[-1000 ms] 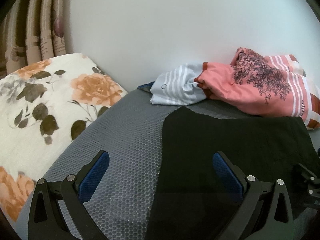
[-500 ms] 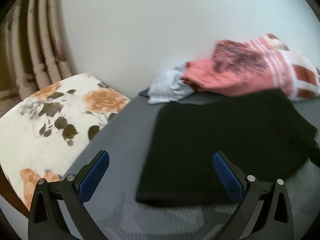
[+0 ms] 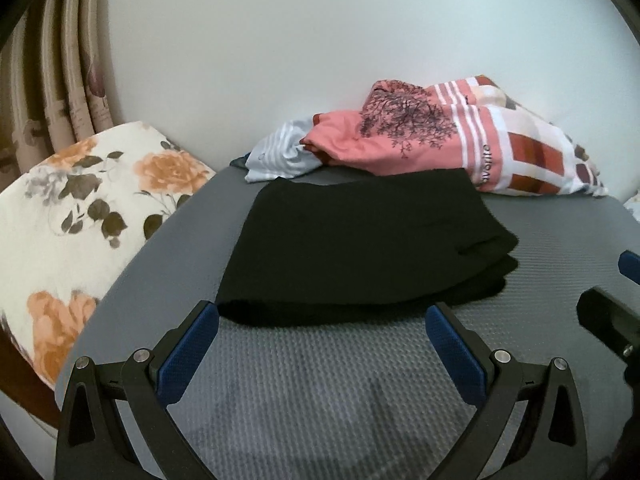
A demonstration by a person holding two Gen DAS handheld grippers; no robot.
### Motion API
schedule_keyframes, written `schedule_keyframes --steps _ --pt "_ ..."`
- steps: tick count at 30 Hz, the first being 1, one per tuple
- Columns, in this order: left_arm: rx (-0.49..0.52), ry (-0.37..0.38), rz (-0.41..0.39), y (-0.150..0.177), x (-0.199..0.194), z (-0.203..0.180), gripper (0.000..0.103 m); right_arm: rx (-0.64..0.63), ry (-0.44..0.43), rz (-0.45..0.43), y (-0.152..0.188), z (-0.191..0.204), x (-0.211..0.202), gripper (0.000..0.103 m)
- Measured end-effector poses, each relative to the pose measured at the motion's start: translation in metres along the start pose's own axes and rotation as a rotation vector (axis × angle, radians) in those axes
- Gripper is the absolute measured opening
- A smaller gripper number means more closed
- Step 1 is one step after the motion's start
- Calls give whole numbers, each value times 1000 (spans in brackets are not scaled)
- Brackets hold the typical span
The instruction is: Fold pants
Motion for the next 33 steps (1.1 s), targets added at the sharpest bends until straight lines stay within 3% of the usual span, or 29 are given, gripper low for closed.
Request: schedule_keyframes --steps 23,30,33 --pt "-43 19 -53 -21 -84 -8 102 -12 -19 -95 -26 -4 -88 103" --pt "-23 -21 -59 -25 -90 -8 102 -19 -20 -113 -29 -4 -100 103" --pt "-31 6 -47 -24 -86 -9 102 -19 -16 -111 -29 -5 -100 103"
Point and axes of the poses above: each gripper's, at about its wrist camera, not at the fingertips, and x roughly the way its jaws point, z to its left, y to its underside, the point moved 4 cm from there along x, roughly the way its jaws point, and after that the axes turned 10 degrees about -z, right-handed, at the moved point
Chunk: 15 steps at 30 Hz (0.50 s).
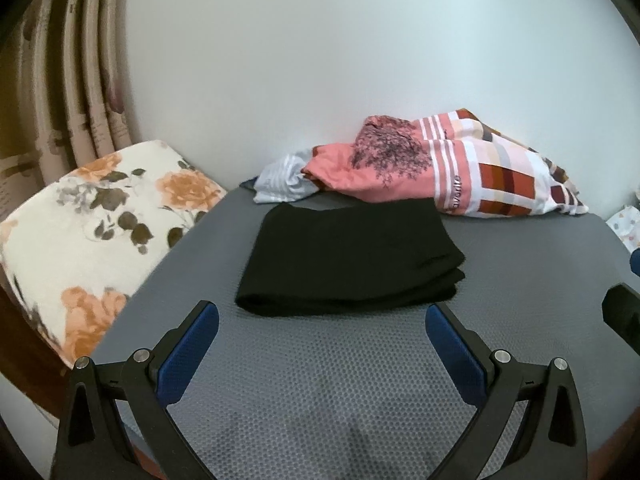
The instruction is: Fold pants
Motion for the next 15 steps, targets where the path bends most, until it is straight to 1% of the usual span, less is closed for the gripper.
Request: schedule_keyframes --steps 2,4,6,9,13,15 --pt "-31 13 0 0 0 2 102 5 0 3 1 -1 -1 103" --pt "-53 16 -26 -4 -4 3 102 7 1 6 1 -2 -2 103" --pt "-52 18 -40 -7 -7 3 102 11 1 8 1 -3 -2 103" --pt "-36 3 -34 -12 -9 3 102 10 2 8 1 -4 -2 103" --pt "-20 -24 -51 -16 -16 2 102 15 6 12 3 -7 -4 103" --pt "-23 -25 -55 -17 -18 2 102 20 6 14 5 -8 -5 103"
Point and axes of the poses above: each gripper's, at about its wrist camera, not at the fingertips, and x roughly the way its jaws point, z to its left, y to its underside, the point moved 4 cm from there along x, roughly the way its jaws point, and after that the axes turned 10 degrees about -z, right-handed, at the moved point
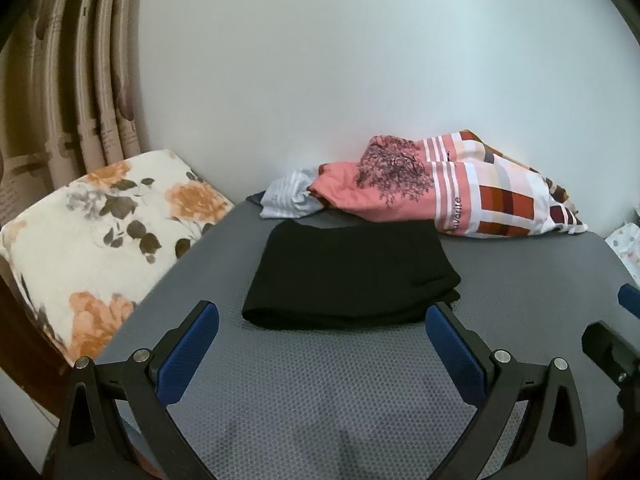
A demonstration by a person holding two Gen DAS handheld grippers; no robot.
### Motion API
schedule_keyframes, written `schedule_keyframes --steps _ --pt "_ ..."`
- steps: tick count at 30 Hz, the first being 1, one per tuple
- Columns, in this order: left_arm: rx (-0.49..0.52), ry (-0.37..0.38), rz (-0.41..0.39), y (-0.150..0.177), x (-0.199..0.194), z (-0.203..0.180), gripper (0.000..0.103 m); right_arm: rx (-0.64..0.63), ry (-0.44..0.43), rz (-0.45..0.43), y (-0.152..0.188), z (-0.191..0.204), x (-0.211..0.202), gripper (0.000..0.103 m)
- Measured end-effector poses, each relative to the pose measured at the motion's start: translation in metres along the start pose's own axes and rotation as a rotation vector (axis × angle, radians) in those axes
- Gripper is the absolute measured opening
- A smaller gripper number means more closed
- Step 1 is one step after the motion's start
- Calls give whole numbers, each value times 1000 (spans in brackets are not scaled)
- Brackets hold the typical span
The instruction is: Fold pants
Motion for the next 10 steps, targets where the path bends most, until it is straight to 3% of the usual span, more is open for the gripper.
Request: schedule_keyframes --steps 10 --pt "-101 120 75 -2 6 -2 103 4 5 18 10 -5 -1 103"
Point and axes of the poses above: each gripper's, at about its wrist camera, not at the fingertips, and x roughly the way its jaws point, z to its left, y to its underside, the point moved 4 cm from there along x, roughly the way its jaws point, and after that the axes turned 10 degrees about -z, right-handed, at the moved point
